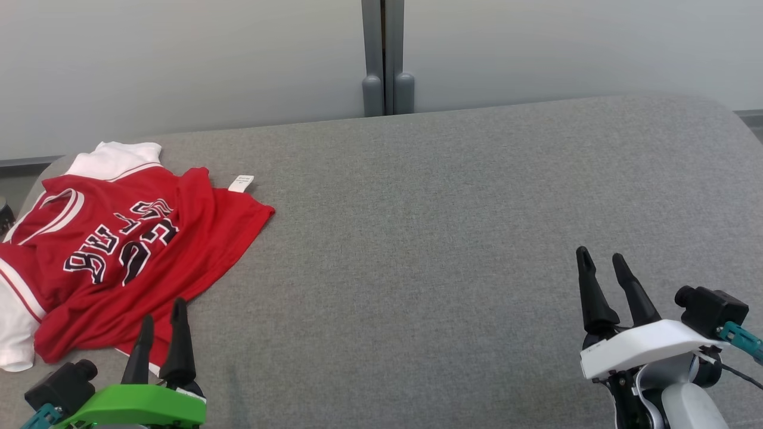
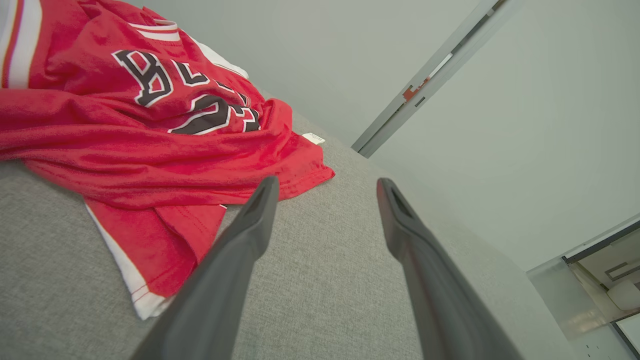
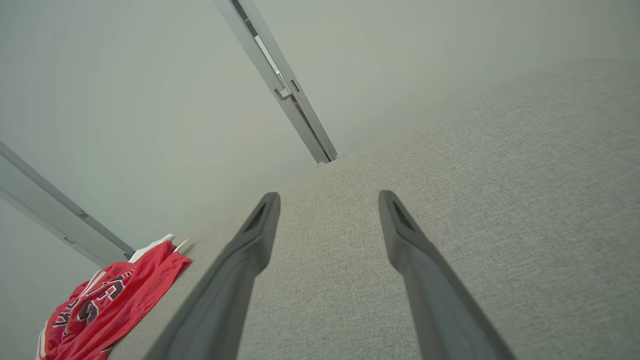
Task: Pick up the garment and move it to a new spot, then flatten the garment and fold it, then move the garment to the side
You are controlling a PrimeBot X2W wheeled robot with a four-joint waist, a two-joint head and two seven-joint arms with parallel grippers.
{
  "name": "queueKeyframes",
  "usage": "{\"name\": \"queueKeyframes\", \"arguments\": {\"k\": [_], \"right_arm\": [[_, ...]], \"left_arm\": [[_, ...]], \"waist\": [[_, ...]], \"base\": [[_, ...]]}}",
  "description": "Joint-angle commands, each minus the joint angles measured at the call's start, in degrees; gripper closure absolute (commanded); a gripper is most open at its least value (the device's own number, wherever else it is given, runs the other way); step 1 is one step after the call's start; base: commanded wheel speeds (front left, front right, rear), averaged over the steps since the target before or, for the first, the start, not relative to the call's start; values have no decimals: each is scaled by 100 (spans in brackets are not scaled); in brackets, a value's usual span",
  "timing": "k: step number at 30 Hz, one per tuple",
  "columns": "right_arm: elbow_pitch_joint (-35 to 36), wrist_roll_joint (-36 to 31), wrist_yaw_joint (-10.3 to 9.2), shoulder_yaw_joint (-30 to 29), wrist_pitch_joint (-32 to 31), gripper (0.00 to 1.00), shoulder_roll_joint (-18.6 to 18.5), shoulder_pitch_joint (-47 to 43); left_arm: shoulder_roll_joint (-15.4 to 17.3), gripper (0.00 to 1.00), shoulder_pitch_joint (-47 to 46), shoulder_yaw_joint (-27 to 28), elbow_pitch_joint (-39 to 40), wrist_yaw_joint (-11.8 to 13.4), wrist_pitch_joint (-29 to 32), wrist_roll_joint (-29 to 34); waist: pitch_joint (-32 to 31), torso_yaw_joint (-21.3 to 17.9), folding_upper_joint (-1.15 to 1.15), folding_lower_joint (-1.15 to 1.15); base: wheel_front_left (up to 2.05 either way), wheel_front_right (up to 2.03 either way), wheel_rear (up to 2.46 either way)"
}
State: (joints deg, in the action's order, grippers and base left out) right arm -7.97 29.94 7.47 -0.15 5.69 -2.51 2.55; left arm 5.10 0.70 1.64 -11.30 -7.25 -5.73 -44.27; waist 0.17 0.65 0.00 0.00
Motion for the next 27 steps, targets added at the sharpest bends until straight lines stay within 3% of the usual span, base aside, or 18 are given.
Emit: {"name": "queueKeyframes", "arguments": {"k": [1, 27], "right_arm": [[77, -243, 2, 0, 78, 0, -33, 0], [64, -2097, 3, -107, 471, 0, -41, -159]], "left_arm": [[81, 0, 18, -21, 101, -21, -69, 235], [279, 0, 249, -293, 29, -27, -459, 1763]], "waist": [[-2, 0, 0, 0], [-5, 5, 0, 0]], "base": [[0, 0, 0], [0, 0, 0]]}}
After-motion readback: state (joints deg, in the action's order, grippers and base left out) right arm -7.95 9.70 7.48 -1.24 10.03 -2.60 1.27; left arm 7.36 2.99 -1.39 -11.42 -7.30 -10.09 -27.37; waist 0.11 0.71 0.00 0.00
